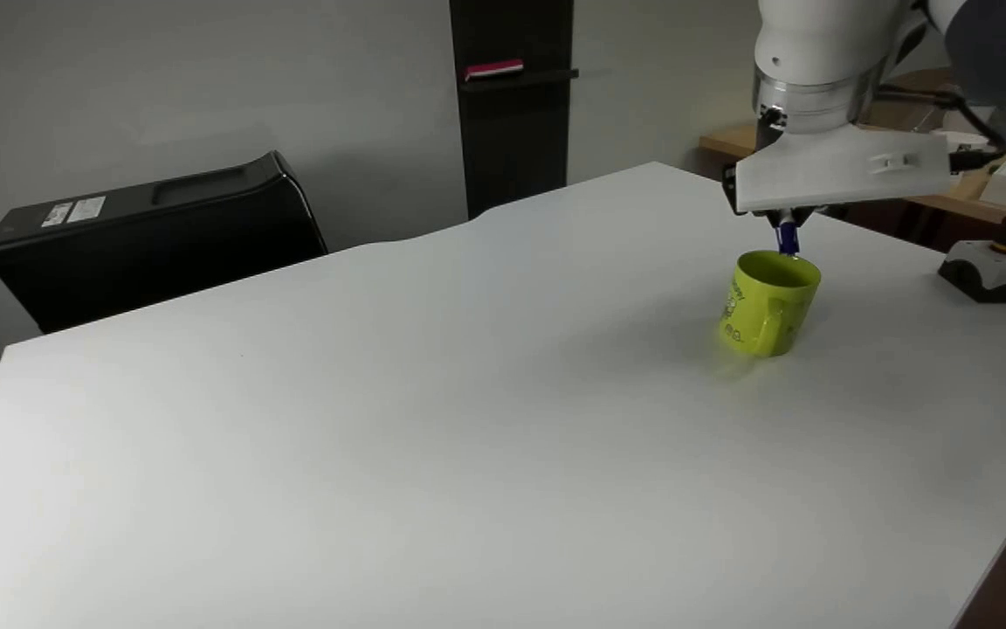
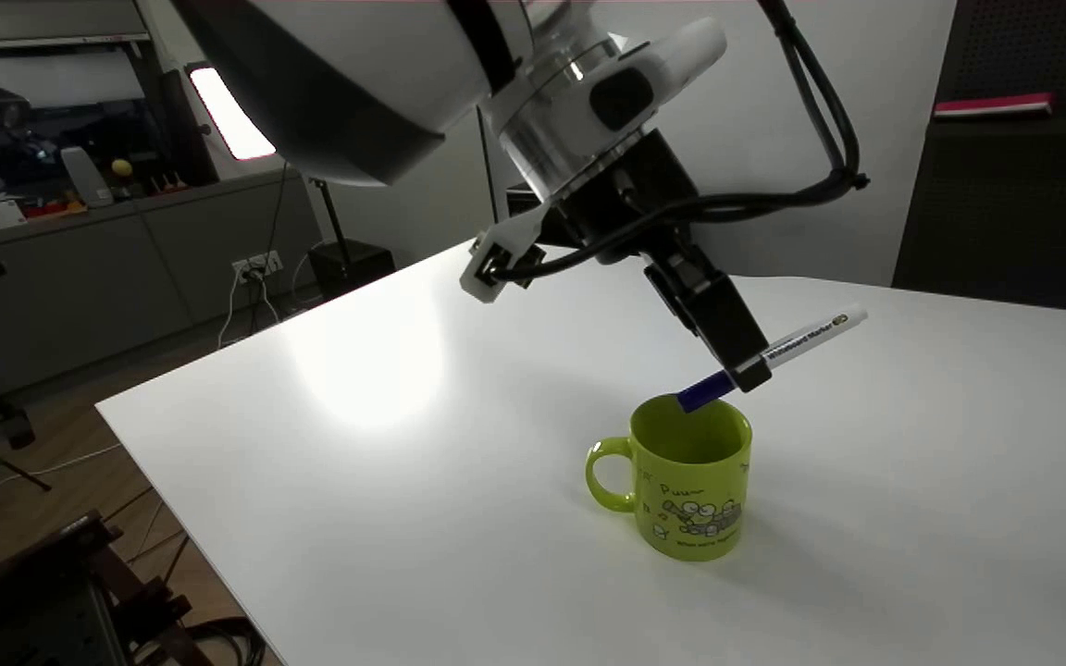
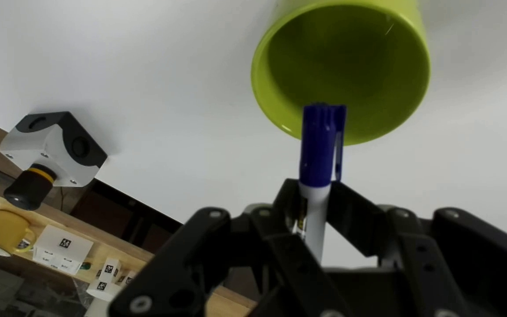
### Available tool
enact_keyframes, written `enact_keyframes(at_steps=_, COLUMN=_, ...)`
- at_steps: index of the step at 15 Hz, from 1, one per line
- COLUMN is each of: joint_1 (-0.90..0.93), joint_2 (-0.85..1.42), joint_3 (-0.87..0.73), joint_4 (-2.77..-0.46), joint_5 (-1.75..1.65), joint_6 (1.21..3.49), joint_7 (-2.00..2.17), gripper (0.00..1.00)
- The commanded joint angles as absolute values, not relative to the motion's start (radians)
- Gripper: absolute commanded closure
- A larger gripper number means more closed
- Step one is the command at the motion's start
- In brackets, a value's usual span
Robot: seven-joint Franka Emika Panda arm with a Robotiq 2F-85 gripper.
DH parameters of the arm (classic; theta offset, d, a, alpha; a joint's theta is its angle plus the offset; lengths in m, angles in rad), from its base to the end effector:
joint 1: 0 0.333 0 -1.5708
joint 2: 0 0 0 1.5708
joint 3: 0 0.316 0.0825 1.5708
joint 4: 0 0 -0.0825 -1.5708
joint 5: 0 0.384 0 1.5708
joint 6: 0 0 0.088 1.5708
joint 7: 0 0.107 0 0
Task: Pick up the pen and put it in the light green cup
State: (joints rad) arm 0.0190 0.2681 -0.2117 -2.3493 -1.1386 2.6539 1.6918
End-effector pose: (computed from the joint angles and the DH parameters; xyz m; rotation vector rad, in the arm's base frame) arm 0.5003 -0.0750 0.2146 2.4337 -1.1004 0.5546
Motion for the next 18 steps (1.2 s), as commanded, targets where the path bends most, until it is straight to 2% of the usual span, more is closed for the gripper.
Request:
enact_keyframes(at_steps=1, joint_1=0.036, joint_2=0.303, joint_3=-0.222, joint_4=-2.314, joint_5=-1.198, joint_6=2.649, joint_7=1.782, gripper=0.94)
enact_keyframes(at_steps=16, joint_1=0.087, joint_2=0.351, joint_3=-0.213, joint_4=-2.285, joint_5=-1.284, joint_6=2.58, joint_7=1.92, gripper=0.94)
enact_keyframes(at_steps=18, joint_1=0.051, joint_2=0.351, joint_3=-0.163, joint_4=-2.284, joint_5=-1.297, joint_6=2.555, joint_7=1.928, gripper=0.94)
